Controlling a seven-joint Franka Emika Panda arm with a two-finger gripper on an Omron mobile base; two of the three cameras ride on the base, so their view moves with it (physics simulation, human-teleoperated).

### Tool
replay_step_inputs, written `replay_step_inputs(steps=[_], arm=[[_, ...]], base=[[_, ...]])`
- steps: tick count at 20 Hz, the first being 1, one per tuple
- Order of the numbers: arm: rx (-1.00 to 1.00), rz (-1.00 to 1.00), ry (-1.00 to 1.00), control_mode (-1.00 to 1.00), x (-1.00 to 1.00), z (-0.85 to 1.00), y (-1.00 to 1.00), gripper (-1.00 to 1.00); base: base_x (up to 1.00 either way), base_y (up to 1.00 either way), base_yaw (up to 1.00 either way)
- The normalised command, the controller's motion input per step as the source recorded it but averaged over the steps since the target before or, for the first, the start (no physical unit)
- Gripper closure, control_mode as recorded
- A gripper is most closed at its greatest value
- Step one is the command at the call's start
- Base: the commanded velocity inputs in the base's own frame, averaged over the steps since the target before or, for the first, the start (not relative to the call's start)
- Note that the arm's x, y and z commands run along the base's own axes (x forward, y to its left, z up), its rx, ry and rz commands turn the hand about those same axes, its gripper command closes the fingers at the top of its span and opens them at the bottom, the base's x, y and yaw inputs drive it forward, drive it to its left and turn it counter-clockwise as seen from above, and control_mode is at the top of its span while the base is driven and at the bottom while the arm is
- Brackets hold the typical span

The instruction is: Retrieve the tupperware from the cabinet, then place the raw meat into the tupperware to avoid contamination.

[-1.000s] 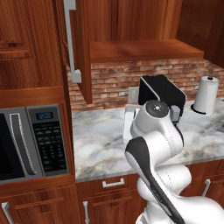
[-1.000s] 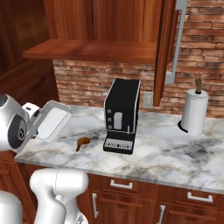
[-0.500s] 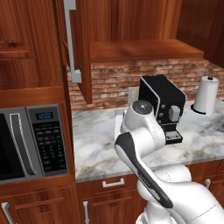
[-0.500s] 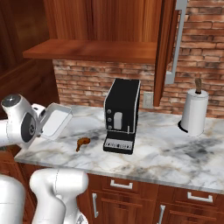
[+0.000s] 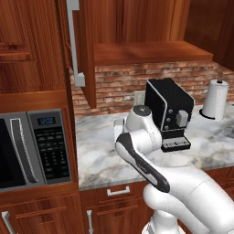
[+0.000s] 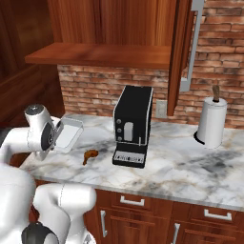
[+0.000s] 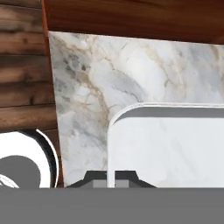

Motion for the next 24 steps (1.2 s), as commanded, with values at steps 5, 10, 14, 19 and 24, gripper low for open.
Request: replay_step_inputs(steps=[5,10,14,19,24], arm=[[-0.04,-0.01,0.01,-1.00,0.49,-0.33,0.02,1.00],[-0.03,-0.07,0.01,-1.00,0.33,-0.27,0.07,1.00],[0.00,-0.05,0.02,-1.00,0.36,-0.27,0.01,1.00],[0.00,-0.02,0.01,-1.00,0.32,-0.25,0.01,1.00],[0.00,0.00,0.00,-1.00,0.28,-0.19,0.08,1.00]], base=[[0.00,0.00,0.00],[0.00,0.00,0.00],[0.00,0.00,0.00],[0.00,0.00,0.00],[0.00,0.00,0.00]])
